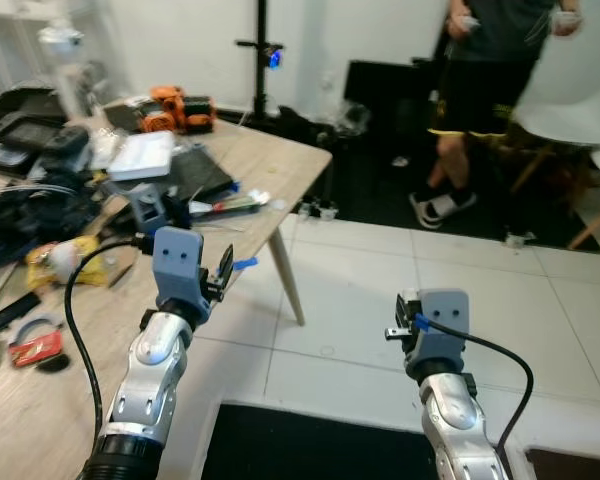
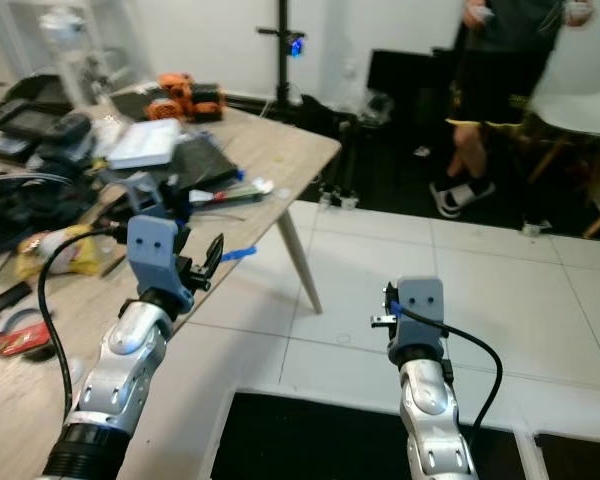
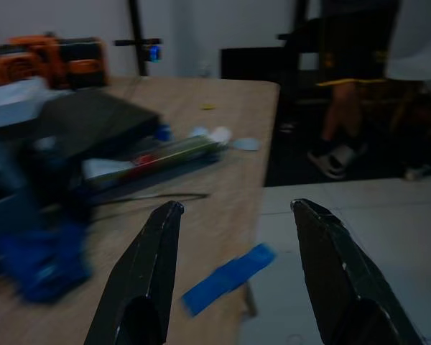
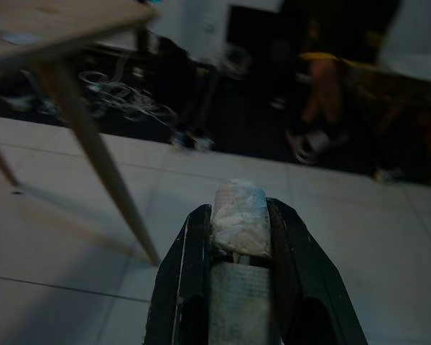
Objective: Picking trash to rubbish bin
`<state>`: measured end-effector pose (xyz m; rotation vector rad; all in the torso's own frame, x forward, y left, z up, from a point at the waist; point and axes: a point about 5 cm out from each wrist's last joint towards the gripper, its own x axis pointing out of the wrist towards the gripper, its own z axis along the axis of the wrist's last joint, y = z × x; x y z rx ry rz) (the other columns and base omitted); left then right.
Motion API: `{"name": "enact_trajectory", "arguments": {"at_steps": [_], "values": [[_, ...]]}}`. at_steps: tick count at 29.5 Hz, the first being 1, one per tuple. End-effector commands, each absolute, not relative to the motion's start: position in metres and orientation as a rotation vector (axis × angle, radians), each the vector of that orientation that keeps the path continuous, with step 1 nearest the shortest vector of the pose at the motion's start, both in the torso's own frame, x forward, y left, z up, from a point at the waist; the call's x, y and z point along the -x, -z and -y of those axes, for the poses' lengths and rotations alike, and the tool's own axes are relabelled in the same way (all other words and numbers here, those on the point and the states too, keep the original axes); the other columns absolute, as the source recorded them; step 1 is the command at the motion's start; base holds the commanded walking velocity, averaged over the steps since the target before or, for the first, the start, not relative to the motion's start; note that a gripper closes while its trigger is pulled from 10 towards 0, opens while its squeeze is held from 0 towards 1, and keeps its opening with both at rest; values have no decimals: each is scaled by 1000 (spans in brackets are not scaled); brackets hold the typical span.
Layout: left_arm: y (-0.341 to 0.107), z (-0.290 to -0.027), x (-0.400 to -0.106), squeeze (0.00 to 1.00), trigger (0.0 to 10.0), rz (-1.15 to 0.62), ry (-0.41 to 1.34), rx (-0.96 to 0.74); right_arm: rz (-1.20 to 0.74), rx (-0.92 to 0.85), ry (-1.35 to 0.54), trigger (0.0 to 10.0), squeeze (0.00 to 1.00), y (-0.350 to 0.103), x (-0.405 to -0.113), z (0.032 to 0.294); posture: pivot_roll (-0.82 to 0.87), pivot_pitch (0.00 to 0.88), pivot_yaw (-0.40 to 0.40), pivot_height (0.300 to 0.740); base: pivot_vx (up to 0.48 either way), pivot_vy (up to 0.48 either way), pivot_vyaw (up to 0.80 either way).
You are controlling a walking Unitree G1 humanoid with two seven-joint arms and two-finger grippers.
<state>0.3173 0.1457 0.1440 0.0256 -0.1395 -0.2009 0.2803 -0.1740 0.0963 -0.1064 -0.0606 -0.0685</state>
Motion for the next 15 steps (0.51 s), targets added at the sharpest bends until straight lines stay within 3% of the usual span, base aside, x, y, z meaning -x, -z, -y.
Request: {"name": "enact_trajectory", "arguments": {"at_steps": [1,15], "values": [[-143,-143,-316,0,10000,138,211,-19,50,109,70,10000,0,-94,-280,175,-97,94,9,740,0,0,-800],[-144,-147,-323,0,10000,139,170,-41,42,110,62,10000,0,-92,-279,174,-103,71,2,740,0,0,-800]]}}
